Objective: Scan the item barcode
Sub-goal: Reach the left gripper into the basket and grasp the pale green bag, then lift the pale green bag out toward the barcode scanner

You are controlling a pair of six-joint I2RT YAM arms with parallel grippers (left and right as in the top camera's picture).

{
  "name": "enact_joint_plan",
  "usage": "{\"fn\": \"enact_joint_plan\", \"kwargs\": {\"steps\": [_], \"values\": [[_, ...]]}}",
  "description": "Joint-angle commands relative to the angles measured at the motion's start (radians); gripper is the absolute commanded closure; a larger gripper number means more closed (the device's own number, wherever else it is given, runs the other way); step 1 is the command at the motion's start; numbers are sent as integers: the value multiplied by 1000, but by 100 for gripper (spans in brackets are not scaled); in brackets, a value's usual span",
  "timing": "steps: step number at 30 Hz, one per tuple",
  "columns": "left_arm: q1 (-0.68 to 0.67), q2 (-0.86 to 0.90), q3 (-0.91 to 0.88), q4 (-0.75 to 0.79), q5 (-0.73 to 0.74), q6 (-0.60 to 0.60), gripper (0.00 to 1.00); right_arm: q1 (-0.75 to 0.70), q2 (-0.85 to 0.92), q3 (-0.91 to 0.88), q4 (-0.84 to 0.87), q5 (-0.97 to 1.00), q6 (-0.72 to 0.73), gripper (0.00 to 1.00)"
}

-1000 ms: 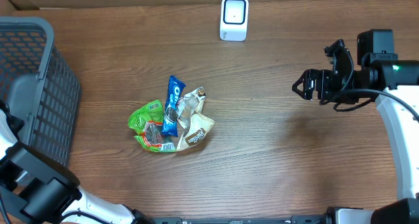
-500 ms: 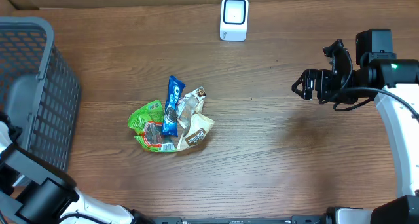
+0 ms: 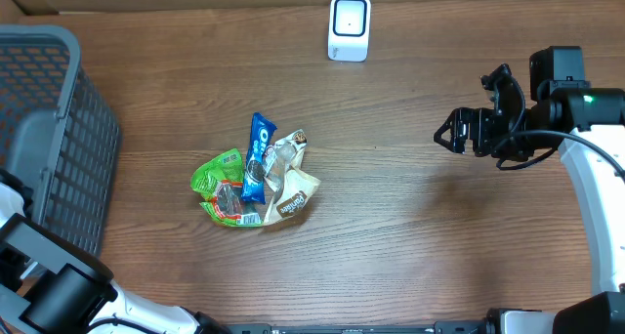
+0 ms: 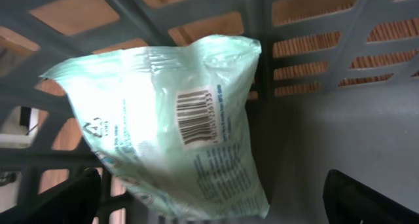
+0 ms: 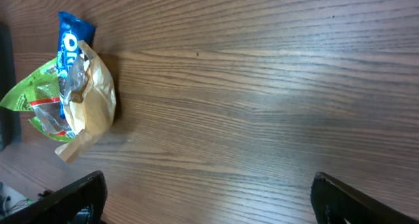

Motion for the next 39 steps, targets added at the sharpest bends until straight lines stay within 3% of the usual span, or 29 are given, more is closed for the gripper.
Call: {"fn": "enact_joint_plan", "kwargs": {"steps": [1, 19, 21, 25, 29, 39], "values": [[8, -4, -35, 38, -15, 2, 0, 5, -5, 23, 0, -13, 0, 0], [52, 94, -42, 79, -12, 1, 3, 5, -5, 23, -27, -13, 0, 0], [51, 94, -41, 89, 5, 6, 15, 5, -5, 23, -27, -13, 0, 0], [48, 93, -34, 100, 48, 37, 63, 5, -5, 23, -27, -13, 0, 0], [39, 81, -32, 98, 93, 47, 96, 5, -5, 23, -26, -13, 0, 0], [-13, -65, 56, 32, 378, 96, 96, 5, -5, 23, -16, -12, -1, 0]]}}
